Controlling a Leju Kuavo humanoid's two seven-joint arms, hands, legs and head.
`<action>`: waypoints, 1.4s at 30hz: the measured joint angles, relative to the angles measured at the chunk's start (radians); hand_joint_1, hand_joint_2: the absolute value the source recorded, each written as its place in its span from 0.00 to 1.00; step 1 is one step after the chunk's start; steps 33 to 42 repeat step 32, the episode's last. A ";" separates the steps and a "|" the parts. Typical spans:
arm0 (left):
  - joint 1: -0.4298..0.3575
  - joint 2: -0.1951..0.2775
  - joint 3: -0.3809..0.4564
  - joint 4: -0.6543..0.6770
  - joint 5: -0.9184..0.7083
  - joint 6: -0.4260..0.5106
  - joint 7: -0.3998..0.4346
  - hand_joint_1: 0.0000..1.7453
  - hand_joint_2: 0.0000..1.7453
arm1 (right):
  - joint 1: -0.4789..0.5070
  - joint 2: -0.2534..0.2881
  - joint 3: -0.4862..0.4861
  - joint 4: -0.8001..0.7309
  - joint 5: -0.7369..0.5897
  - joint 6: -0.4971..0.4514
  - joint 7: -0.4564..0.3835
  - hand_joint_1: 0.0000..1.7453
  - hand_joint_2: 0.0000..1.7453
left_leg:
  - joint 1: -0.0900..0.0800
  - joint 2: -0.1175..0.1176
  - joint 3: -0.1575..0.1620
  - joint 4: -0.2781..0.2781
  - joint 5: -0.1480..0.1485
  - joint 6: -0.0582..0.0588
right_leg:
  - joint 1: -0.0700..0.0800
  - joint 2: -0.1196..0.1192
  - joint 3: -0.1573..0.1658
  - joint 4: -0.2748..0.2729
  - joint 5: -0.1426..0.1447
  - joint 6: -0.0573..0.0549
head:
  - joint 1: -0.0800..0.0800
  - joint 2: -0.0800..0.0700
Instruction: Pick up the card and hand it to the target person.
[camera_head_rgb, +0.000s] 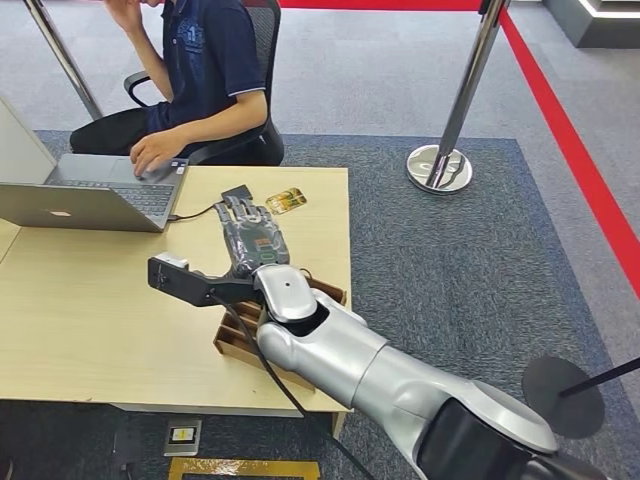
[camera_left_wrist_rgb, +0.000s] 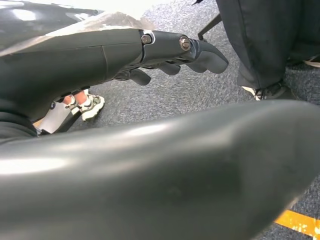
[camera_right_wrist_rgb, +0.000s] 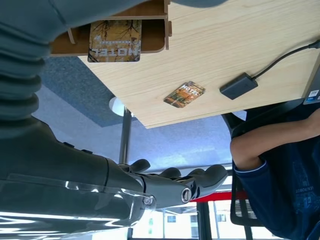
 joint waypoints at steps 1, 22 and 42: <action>0.000 0.000 0.000 0.000 0.000 0.000 0.000 0.00 0.00 | 0.000 0.000 0.000 0.000 0.000 0.000 0.000 0.00 0.00 | 0.000 0.000 0.000 0.000 0.000 0.000 | 0.000 0.000 0.000 0.000 0.000 0.000 | 0.000 0.000; 0.064 -0.008 0.032 -0.001 0.062 0.041 -0.086 0.00 0.00 | 0.518 -0.247 -0.394 -0.406 0.196 -0.313 -0.511 0.00 0.00 | 0.005 -0.013 0.009 -0.002 -0.005 0.001 | 0.005 -0.006 0.019 -0.013 -0.003 0.003 | 0.001 0.000; 0.062 -0.008 0.051 -0.001 0.044 0.045 -0.111 0.00 0.00 | 0.661 -0.214 -1.039 -0.559 0.414 -0.031 -0.614 0.00 0.00 | 0.001 -0.007 0.006 -0.002 -0.002 0.002 | 0.002 -0.003 0.012 -0.009 0.000 0.004 | 0.003 0.000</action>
